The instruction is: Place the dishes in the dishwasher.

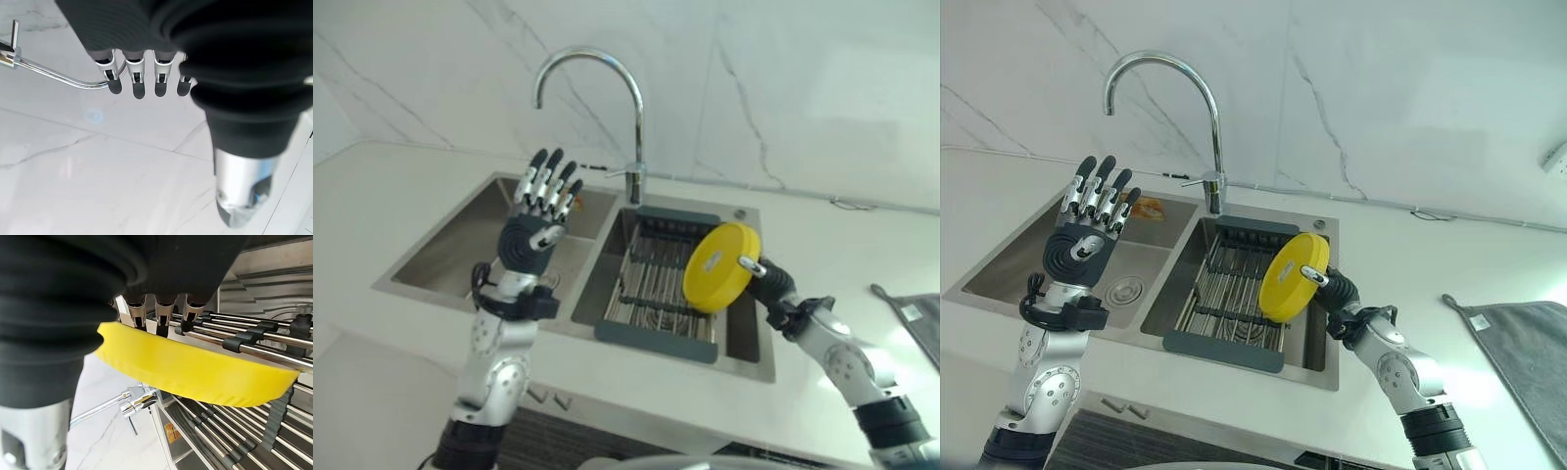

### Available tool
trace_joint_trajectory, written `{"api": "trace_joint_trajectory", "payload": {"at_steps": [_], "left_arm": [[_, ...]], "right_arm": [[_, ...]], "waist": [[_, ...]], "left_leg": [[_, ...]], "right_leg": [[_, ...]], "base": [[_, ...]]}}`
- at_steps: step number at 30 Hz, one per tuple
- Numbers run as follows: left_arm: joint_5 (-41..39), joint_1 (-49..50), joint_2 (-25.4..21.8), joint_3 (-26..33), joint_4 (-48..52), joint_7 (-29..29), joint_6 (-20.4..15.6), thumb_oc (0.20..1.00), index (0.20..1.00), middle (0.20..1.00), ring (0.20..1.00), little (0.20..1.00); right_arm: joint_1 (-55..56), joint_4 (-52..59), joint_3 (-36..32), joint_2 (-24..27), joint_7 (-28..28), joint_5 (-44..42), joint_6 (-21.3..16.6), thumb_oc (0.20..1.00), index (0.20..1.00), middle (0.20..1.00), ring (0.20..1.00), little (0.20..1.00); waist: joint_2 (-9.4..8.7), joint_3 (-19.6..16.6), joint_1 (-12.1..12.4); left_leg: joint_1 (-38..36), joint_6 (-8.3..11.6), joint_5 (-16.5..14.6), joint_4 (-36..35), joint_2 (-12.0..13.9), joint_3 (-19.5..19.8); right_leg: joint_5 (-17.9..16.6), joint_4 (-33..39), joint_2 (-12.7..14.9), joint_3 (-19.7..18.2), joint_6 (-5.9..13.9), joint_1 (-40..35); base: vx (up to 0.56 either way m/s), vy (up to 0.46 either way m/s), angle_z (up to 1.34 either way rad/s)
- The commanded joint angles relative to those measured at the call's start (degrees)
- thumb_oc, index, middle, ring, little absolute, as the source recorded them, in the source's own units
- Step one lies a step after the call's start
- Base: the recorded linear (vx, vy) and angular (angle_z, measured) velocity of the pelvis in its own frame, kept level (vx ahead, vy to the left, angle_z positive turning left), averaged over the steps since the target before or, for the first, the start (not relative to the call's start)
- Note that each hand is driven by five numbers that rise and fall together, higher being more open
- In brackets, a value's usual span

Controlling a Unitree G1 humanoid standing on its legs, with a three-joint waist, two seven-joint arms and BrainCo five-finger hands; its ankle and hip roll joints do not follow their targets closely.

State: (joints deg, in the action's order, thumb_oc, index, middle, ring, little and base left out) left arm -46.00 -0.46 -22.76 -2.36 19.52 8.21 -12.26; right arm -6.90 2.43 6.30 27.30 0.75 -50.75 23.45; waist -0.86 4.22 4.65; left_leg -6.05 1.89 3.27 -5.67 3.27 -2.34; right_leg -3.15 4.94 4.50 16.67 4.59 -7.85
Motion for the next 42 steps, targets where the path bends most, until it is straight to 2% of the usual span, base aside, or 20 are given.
{"api": "trace_joint_trajectory", "payload": {"at_steps": [1, 12, 18, 19, 20, 21, 26, 29, 30, 31, 32, 35, 42], "left_arm": [[1.5, -3.9, -3.9, 0.5, 0.4, 0.3, -1.0, 1.0, 1.0, 1.0, 1.0, 1.0], [1.6, -5.4, -4.2, -0.6, 0.1, -0.7, -0.1, 1.0, 1.0, 1.0, 1.0, 1.0], [1.6, -6.2, -4.0, -1.1, 0.0, -1.5, 0.4, 1.0, 1.0, 1.0, 1.0, 1.0], [1.8, -6.4, -3.9, -1.5, -0.1, -1.6, 0.4, 1.0, 1.0, 1.0, 1.0, 1.0], [1.8, -6.5, -3.9, -1.5, -0.2, -1.6, 0.4, 1.0, 1.0, 1.0, 1.0, 1.0], [1.8, -6.8, -3.8, -1.7, -0.3, -2.1, 0.5, 1.0, 1.0, 1.0, 1.0, 1.0], [2.1, -7.5, -3.2, -2.2, -0.5, -3.1, 1.3, 1.0, 1.0, 1.0, 1.0, 1.0], [2.1, -7.2, -3.2, -2.1, -0.8, -3.0, 1.1, 1.0, 1.0, 1.0, 1.0, 1.0], [2.2, -7.2, -3.1, -2.1, -0.7, -3.2, 1.3, 1.0, 1.0, 1.0, 1.0, 1.0], [2.6, -6.5, -2.2, -1.5, -0.5, -2.6, 1.2, 1.0, 1.0, 1.0, 1.0, 1.0], [3.3, -6.0, -1.7, -1.3, -0.8, -2.6, 0.4, 1.0, 1.0, 1.0, 1.0, 1.0], [4.7, -6.2, -0.9, -1.5, -1.2, -3.4, 0.1, 1.0, 1.0, 1.0, 1.0, 1.0], [3.0, -7.0, -3.2, -2.4, -0.7, -4.4, 1.1, 1.0, 1.0, 1.0, 1.0, 1.0]], "right_arm": [[-7.4, -2.7, 0.3, -1.7, -0.3, -2.6, -0.7, 1.0, 1.0, 1.0, 1.0, 1.0], [-10.7, -6.9, 1.6, -3.0, -3.7, -2.9, 0.1, 1.0, 1.0, 1.0, 1.0, 1.0], [-12.4, -9.2, 1.7, -3.6, -5.7, -2.6, -0.8, 1.0, 1.0, 1.0, 1.0, 1.0], [-13.1, -10.1, 2.0, -4.0, -6.9, -2.1, -1.3, 0.517, 0.517, 0.517, 0.517, 0.517], [-13.2, -10.2, 2.0, -4.0, -7.3, -2.0, -1.3, 0.304, 0.304, 0.304, 0.304, 0.304], [-14.2, -11.4, 2.4, -4.5, -6.8, 0.0, -0.9, 0.2, 0.2, 0.2, 0.2, 0.2], [-15.4, -11.2, 3.2, -5.0, -7.5, 2.3, -1.9, 0.2, 0.2, 0.2, 0.2, 0.2], [-14.8, -10.7, 2.4, -5.5, -9.9, 3.7, -5.2, 0.2, 0.2, 0.2, 0.2, 0.2], [-14.8, -10.4, 2.2, -5.8, -9.1, 2.6, -6.2, 0.2, 0.2, 0.2, 0.2, 0.2], [-13.9, -6.2, 0.5, -6.2, -5.7, -0.8, -8.0, 0.2, 0.2, 0.2, 0.2, 0.2], [-12.4, -4.3, 0.3, -7.1, -5.0, -0.1, -8.2, 0.2, 0.2, 0.2, 0.2, 0.2], [-11.6, -1.6, -0.4, -8.2, -5.5, -2.1, -8.3, 0.2, 0.2, 0.2, 0.2, 0.2], [-13.4, -5.1, -0.6, -6.4, -6.3, -7.4, -10.9, 0.2, 0.2, 0.2, 0.2, 0.2]], "waist": [[-3.27, 0.3, 1.7], [-3.27, 0.2, 2.3], [-3.24, 0.1, 2.5], [-3.24, 0.2, 2.6], [-3.24, 0.2, 2.6], [-3.2, 0.3, 2.7], [-3.13, 0.3, 2.9], [-2.96, 0.3, 2.8], [-2.86, 0.3, 2.7], [-2.42, 1.1, 2.2], [-2.29, 1.0, 1.7], [-2.18, 0.9, 0.9], [-2.03, 0.4, 1.6]], "left_leg": [[-2.7, 0.38, -8.8, 0.7, 2.2, -3.6], [-2.8, 0.31, -8.7, 0.7, 2.1, -3.1], [-2.9, 0.28, -8.8, 0.7, 2.0, -3.1], [-2.9, 0.28, -8.8, 0.7, 2.0, -3.0], [-3.0, 0.29, -8.8, 0.7, 2.0, -3.0], [-3.0, 0.26, -8.8, 0.7, 2.0, -3.0], [-2.8, 0.3, -8.7, 0.7, 2.1, -2.8], [-2.8, 0.34, -8.7, 0.7, 2.2, -3.0], [-2.8, 0.33, -8.6, 0.7, 2.2, -3.0], [-3.2, 0.18, -8.9, 0.7, 2.4, -3.3], [-3.1, 0.28, -8.7, 0.7, 2.3, -3.4], [-2.5, 0.33, -8.2, 0.7, 2.4, -3.3], [-2.5, 0.87, -7.7, 0.7, 3.1, -3.7]], "right_leg": [[5.3, 0.1, 4.0, 1.4, 2.38, -2.8], [5.2, 0.1, 4.0, 1.8, 2.31, -3.1], [5.3, 0.1, 3.9, 1.7, 2.25, -3.2], [5.3, 0.1, 4.0, 1.8, 2.24, -3.3], [5.3, 0.1, 4.0, 1.8, 2.24, -3.3], [5.3, 0.1, 3.9, 1.8, 2.18, -3.3], [5.3, 0.1, 4.0, 1.8, 2.15, -3.2], [5.2, 0.1, 4.0, 2.0, 2.19, -3.2], [5.2, 0.1, 4.0, 2.0, 2.19, -3.2], [5.2, 0.1, 4.0, 1.2, 2.08, -3.4], [5.3, 0.1, 3.9, 1.5, 1.77, -3.4], [5.1, 0.1, 3.7, 1.2, 1.73, -2.8], [5.3, 0.1, 3.3, 1.9, 1.68, -3.1]], "base": [[0.0, 0.0, 0.0], [0.0, 0.004, 0.02], [0.0, 0.0, 0.0], [0.0, 0.0, 0.0], [0.0, 0.0, 0.0], [-0.03, 0.018, 0.02], [-0.01, 0.005, 0.0], [-0.03, -0.009, 0.01], [0.0, 0.0, 0.0], [0.0, 0.0, 0.0], [-0.05, -0.001, 0.0], [-0.03, -0.018, -0.01], [0.0, -0.085, 0.01]]}}
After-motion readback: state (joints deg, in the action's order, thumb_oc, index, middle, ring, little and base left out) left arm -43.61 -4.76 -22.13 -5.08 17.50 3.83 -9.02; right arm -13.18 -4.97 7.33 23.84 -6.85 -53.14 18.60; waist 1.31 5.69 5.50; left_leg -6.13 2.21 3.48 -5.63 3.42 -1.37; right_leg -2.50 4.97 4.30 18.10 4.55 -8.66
